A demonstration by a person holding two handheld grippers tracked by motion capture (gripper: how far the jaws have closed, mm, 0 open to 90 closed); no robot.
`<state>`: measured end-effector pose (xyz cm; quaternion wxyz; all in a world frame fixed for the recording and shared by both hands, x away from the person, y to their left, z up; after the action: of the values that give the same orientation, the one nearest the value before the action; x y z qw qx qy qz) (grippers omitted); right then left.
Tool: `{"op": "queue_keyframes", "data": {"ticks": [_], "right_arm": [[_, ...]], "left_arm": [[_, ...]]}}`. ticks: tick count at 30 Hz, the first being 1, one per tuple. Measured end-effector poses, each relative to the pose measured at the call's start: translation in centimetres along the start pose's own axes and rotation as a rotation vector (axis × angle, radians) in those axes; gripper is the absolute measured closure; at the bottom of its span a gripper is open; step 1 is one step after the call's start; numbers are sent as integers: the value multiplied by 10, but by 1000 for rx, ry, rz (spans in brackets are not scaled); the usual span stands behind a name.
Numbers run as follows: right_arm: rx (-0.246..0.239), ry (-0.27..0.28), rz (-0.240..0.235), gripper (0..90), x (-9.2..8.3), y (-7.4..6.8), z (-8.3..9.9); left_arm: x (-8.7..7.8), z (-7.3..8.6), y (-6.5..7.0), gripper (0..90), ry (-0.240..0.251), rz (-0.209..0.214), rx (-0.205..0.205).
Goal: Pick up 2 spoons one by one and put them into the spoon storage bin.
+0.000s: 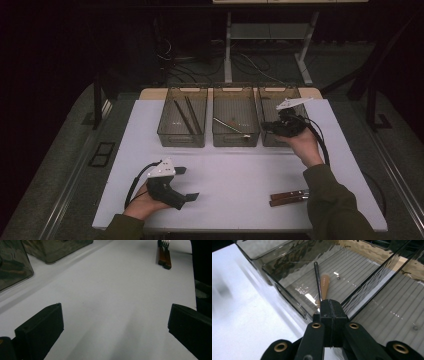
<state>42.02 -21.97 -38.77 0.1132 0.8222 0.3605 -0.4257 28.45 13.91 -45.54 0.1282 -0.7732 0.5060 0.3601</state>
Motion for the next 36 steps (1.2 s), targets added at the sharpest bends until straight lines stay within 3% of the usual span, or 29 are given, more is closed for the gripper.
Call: {"op": "queue_keyframes", "data": {"ticks": [11,23,27,36], "right_arm": [[7,71,-34,519,-28,-6,33],[-12,27,-61,426,-38,-14,80],[-9,29,-86,470,-44,-18,93],[-93,10,-122,774,-57,-42,125]], "left_arm": [[1,0,0,0,0,-4,-1],[0,1,0,0,-2,-8,-3],[1,1,0,0,-4,-8,-5],[0,1,-1,0,-8,-12,-4]]}}
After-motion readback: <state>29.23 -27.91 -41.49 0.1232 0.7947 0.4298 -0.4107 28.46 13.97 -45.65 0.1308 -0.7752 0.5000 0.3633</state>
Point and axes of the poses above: each handheld gripper's, and its own axes: x roughly forward along the jaws, z roughly out of its underside, y roughly to its right, the point moved 3 cm from there along x, roughly forward along the jaws, and after that the axes turned 12 degrees about -y, right-handed, at the moved point
